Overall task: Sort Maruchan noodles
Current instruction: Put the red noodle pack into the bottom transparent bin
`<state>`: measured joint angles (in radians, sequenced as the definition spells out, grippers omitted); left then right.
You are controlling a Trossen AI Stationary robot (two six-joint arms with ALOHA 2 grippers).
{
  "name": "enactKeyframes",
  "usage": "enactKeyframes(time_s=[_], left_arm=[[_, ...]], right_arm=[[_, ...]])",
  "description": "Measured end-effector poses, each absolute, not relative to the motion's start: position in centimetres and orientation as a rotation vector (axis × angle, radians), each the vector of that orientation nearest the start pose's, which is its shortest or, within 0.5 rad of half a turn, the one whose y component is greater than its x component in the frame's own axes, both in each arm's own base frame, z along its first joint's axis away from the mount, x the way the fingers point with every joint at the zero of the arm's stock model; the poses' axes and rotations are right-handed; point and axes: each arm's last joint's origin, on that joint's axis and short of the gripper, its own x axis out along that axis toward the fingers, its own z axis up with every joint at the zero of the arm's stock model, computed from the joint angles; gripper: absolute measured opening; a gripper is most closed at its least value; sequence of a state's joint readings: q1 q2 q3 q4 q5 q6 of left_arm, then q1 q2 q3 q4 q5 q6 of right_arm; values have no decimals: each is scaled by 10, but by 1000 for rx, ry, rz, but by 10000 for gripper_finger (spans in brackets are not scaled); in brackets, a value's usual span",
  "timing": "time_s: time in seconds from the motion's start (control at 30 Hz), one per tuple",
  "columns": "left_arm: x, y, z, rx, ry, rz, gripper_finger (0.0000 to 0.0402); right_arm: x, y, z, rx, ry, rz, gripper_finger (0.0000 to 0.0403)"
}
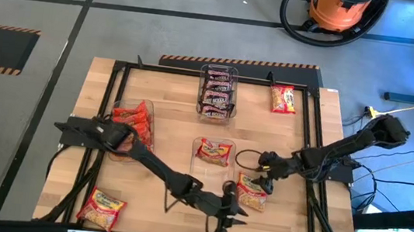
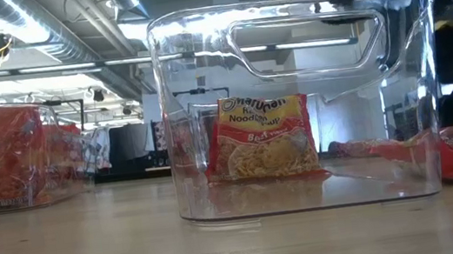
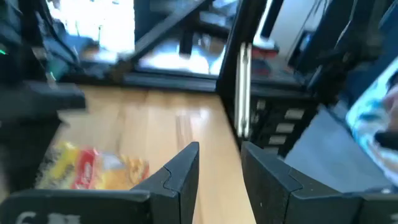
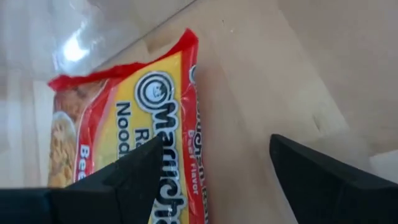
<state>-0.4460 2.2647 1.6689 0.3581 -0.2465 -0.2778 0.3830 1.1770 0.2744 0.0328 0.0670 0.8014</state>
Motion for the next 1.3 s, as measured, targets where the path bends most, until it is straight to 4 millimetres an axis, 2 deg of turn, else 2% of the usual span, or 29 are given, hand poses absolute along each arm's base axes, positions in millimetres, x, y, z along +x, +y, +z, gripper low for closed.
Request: enactKeyframes(time_s=[0.13, 0.33, 0.43, 0.63, 0.83, 1.0, 1.13, 1.23, 1.3], left_arm=[[491, -218, 179, -172, 321, -161, 114], [518, -212, 177, -114, 434, -125, 109], [524, -210, 172, -76, 516, -118, 108], [517, -209, 173, -12, 642, -49, 108], [510, -214, 198, 19, 693, 9, 108], [497, -204, 179, 81, 869, 171, 108], [491, -202, 175, 43, 942, 190, 108], [492, -205, 177, 17, 923, 183, 108], [498, -209, 188, 2, 845, 154, 108]], right_arm=[[166, 63, 114, 620, 894, -18, 286], [165, 64, 112, 674, 879, 26, 286], [164, 64, 112, 676, 881, 30, 286], [164, 64, 112, 674, 881, 27, 286], [164, 64, 112, 673, 876, 17, 286], [164, 64, 112, 670, 876, 17, 286], [164, 64, 112, 667, 878, 21, 286], [164, 64, 112, 649, 880, 38, 286], [165, 64, 113, 657, 882, 41, 286]])
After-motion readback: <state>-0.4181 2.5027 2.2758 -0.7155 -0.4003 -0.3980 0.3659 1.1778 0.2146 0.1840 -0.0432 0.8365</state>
